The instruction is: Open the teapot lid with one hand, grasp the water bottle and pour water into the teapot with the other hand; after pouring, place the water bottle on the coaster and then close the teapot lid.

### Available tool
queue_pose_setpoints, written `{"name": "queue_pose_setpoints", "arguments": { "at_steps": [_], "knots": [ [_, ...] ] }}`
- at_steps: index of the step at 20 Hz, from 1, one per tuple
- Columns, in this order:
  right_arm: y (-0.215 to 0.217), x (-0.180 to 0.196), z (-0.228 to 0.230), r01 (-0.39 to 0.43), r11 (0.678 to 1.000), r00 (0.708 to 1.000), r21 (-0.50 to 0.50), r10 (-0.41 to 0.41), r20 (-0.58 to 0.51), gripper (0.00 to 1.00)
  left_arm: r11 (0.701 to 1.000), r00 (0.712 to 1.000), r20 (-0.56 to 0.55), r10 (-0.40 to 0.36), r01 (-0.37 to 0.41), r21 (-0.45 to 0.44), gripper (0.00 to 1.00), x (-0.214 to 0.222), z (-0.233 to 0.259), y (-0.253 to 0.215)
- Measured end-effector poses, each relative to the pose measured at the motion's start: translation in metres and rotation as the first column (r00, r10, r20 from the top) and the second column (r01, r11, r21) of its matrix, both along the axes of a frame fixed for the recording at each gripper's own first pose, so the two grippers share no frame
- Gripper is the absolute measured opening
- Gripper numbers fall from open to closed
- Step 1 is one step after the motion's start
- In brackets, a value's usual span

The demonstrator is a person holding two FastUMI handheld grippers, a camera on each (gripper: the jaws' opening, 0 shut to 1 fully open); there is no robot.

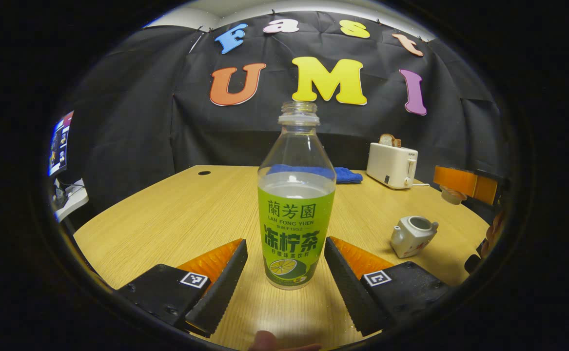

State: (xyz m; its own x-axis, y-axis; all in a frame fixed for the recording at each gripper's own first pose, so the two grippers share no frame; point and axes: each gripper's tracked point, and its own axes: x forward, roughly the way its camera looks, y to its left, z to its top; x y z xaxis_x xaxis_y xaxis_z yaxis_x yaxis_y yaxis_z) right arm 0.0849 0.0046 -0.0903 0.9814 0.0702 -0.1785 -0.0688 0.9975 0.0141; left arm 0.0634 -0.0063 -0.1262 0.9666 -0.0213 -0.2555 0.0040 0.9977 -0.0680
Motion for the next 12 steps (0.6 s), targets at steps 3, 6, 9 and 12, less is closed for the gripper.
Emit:
{"name": "queue_pose_setpoints", "arguments": {
  "at_steps": [3,6,9,12],
  "knots": [
    [-0.006,-0.002,0.000,0.003,1.000,1.000,-0.002,-0.003,-0.006,0.00,1.000,1.000,0.002,-0.011,0.011,0.009,0.90,0.001,0.002,-0.003],
    [-0.010,-0.005,0.001,0.001,1.000,1.000,0.000,-0.001,-0.005,0.00,0.999,1.000,-0.004,-0.009,0.010,0.039,0.81,0.004,0.002,-0.002],
    [-0.018,-0.005,0.005,0.001,1.000,1.000,0.005,-0.001,-0.001,0.00,0.995,0.999,-0.039,0.007,-0.003,0.095,0.78,0.001,0.005,0.003],
    [-0.025,-0.007,0.014,-0.005,1.000,1.000,0.023,0.004,0.017,0.00,0.983,0.999,-0.043,0.010,-0.002,0.181,0.77,-0.001,0.015,0.008]
  ]
}}
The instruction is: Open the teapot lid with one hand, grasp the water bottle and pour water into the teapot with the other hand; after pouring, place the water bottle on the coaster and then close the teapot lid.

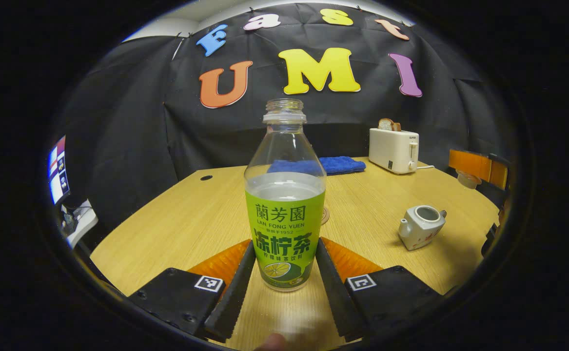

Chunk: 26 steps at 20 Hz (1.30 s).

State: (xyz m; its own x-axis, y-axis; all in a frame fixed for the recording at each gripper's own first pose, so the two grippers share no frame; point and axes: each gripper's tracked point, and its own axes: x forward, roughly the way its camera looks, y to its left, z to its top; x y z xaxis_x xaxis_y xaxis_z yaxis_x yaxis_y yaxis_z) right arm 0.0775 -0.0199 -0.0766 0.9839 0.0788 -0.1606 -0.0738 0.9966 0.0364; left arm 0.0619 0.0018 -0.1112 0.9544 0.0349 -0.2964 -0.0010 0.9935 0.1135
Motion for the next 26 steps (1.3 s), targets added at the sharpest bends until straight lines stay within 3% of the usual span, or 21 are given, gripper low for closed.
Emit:
{"name": "queue_pose_setpoints", "arguments": {
  "at_steps": [4,7,10,14,17,21,26],
  "knots": [
    [-0.014,-0.001,0.010,-0.006,1.000,1.000,-0.006,0.007,0.014,0.00,0.982,1.000,0.007,0.007,-0.008,0.190,0.76,-0.005,0.020,0.014],
    [-0.028,-0.005,0.013,-0.003,1.000,1.000,-0.009,0.004,0.018,0.00,0.919,1.000,0.019,0.013,-0.020,0.395,0.75,-0.004,0.038,0.028],
    [-0.038,-0.007,0.010,-0.003,1.000,1.000,-0.002,0.003,0.001,0.00,0.823,1.000,0.002,0.000,-0.001,0.568,0.75,-0.004,0.043,0.030],
    [-0.054,-0.011,0.005,0.002,1.000,1.000,-0.010,-0.002,-0.012,0.00,0.696,0.999,-0.045,-0.026,0.051,0.716,0.75,-0.005,0.037,0.022],
    [-0.063,-0.014,0.003,0.005,1.000,1.000,-0.018,-0.005,-0.017,0.00,0.607,0.996,-0.075,-0.047,0.088,0.790,0.74,-0.003,0.034,0.012],
    [-0.071,-0.017,0.001,0.004,1.000,1.000,-0.023,-0.004,-0.021,0.00,0.436,0.994,-0.092,-0.064,0.110,0.893,0.74,0.006,0.043,0.006],
    [-0.077,-0.020,-0.002,-0.003,0.999,1.000,-0.040,0.002,-0.020,0.00,0.299,0.985,-0.161,-0.068,0.174,0.938,0.74,0.008,0.041,-0.005]
  ]
}}
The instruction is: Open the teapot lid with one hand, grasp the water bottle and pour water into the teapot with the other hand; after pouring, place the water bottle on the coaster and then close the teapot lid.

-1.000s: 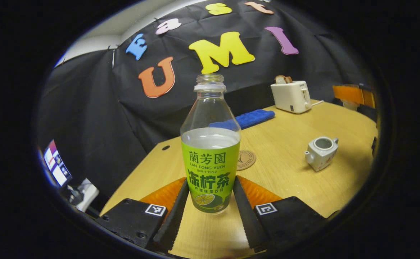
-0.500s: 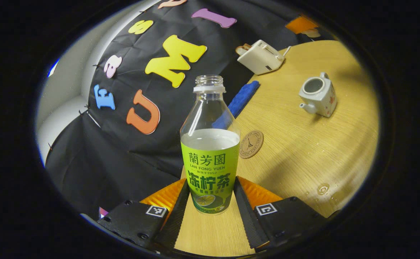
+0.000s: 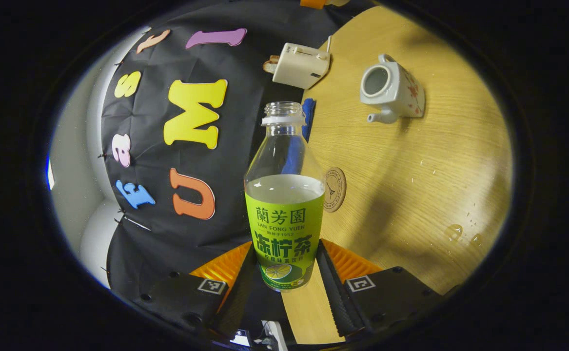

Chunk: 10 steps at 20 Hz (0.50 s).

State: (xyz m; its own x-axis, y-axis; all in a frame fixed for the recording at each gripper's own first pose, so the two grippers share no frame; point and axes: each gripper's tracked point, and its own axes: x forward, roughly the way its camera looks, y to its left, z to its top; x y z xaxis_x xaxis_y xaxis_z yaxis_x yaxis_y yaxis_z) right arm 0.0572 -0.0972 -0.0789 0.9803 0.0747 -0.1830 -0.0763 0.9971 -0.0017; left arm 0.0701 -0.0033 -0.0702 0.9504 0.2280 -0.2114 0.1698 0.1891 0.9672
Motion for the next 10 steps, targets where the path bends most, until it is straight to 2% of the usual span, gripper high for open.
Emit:
{"name": "queue_pose_setpoints", "arguments": {
  "at_steps": [9,10],
  "knots": [
    [-0.014,0.000,-0.008,0.012,0.999,1.000,0.040,-0.011,-0.018,0.00,0.986,0.998,-0.040,-0.041,0.047,0.159,0.74,0.017,0.006,-0.024],
    [-0.017,0.001,-0.009,0.015,0.999,1.000,0.041,-0.014,-0.019,0.00,0.982,0.998,-0.041,-0.048,0.054,0.179,0.72,0.017,0.007,-0.026]
  ]
}}
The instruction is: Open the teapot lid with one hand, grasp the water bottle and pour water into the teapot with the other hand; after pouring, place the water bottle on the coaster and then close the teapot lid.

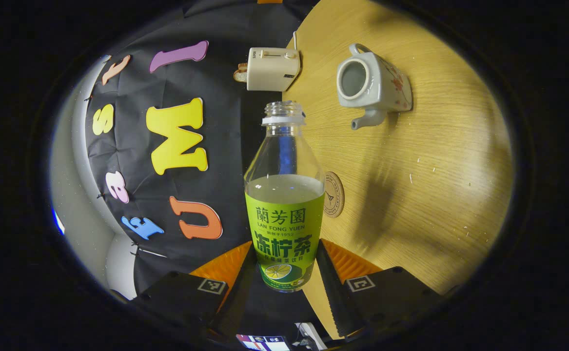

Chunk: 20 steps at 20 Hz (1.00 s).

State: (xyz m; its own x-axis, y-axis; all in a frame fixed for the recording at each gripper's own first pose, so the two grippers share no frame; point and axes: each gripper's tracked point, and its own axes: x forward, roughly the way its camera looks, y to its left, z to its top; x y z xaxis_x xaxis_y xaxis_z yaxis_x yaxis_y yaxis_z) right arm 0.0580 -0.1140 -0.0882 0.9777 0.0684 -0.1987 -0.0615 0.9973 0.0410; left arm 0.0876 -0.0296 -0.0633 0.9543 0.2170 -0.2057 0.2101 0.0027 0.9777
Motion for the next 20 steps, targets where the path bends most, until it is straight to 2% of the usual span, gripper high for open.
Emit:
{"name": "queue_pose_setpoints", "arguments": {
  "at_steps": [2,7,11,20],
  "knots": [
    [-0.003,-0.001,-0.003,0.004,1.000,1.000,0.003,-0.004,-0.004,0.00,0.999,1.000,-0.002,-0.017,0.017,0.042,0.75,0.002,0.000,-0.007],
    [-0.011,0.000,-0.004,0.016,1.000,1.000,0.006,-0.016,-0.007,0.00,0.991,0.999,-0.011,-0.045,0.046,0.123,0.72,0.008,0.002,-0.016],
    [-0.011,-0.001,-0.005,0.013,1.000,1.000,0.006,-0.013,-0.004,0.00,0.983,0.998,-0.020,-0.059,0.062,0.175,0.74,0.008,0.006,-0.021],
    [-0.012,-0.001,-0.009,0.006,1.000,1.000,0.009,-0.006,-0.007,0.00,0.944,0.995,-0.022,-0.100,0.102,0.315,0.75,0.013,0.022,-0.035]
  ]
}}
